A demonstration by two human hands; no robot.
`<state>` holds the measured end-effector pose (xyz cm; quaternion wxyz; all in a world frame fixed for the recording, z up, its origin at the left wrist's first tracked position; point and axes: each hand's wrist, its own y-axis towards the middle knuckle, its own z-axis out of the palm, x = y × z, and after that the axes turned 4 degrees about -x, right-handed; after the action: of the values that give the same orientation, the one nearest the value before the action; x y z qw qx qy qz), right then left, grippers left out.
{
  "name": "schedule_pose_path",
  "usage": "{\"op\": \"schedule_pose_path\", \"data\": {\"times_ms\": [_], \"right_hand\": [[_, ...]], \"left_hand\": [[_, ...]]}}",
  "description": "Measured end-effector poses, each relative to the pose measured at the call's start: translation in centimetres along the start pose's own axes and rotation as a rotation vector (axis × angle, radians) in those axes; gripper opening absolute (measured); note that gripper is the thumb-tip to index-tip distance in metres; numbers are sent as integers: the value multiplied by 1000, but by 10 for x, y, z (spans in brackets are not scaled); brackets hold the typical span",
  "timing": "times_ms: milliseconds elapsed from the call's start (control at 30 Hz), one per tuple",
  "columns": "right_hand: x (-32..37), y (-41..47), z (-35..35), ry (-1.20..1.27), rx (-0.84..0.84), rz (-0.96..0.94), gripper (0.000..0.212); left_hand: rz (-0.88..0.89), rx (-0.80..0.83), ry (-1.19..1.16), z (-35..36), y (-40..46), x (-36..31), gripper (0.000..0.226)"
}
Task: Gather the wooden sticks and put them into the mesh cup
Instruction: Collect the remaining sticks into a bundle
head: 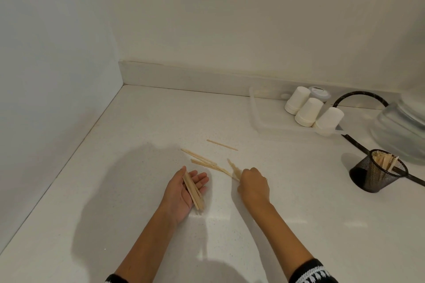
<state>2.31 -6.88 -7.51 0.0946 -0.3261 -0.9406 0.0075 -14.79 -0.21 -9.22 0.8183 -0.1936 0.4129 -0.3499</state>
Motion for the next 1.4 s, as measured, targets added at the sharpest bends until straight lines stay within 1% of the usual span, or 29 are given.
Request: {"op": "schedule_pose_path", "data": {"times_ms": [67,200,267,333,433,467,533,600,667,700,767,867,967,1067,1133,1200,1267,1300,1333,1400], "right_hand": [[-1,-4,2,-1,-22,-3,18],[-3,-7,-2,24,-7,16,9],[-6,-6,-5,54,13,24,27],[-10,-5,-8,160,42,47,36],[-16,-7,-16,453,100,126,41],[-18,-9,-18,570,125,143,40],[-20,-14,-24,775,174,154,31],[-17,-20,-29,883,220,134,23],[-13,-24,-32,951,255,98,27],[-10,-26,-34,962,266,76,27],[-4,-32,-37,923,260,25,14],[-3,-38,-42,831,141,-70,6],[-11,-42,-50,870,46,-73,6],[-25,-47,-49,976,-14,83,13],[-32,-53,-43,1131,38,261,17],[-36,-57,-37,1376,176,507,20],[-36,-61,-35,1698,376,771,25],[-37,-63,-35,1853,459,863,29],[-37,-65,-36,1990,518,918,32],[-41,-67,-41,2181,539,927,32]], "left_hand": [[5,-3,-5,0,0,1,44],[8,-5,-11,1,0,2,43],[10,-5,-9,1,0,3,43],[15,-6,-9,2,-1,3,43],[11,-6,-2,3,-1,3,44],[3,-4,15,5,-2,4,45],[-22,8,77,9,-3,6,48],[-54,23,140,17,-6,12,50],[-90,36,168,27,-10,20,52],[-103,44,167,32,-12,25,53],[-121,76,139,43,-15,31,54],[-135,80,46,54,-16,38,54],[-96,16,-14,61,-16,41,44],[-29,-44,16,70,-16,43,27],[38,-47,54,79,-18,44,21],[142,-36,91,90,-22,48,20],[285,13,152,103,-27,53,29],[361,47,203,109,-29,57,33],[434,82,258,116,-33,61,36],[554,147,343,125,-38,72,37]]}}
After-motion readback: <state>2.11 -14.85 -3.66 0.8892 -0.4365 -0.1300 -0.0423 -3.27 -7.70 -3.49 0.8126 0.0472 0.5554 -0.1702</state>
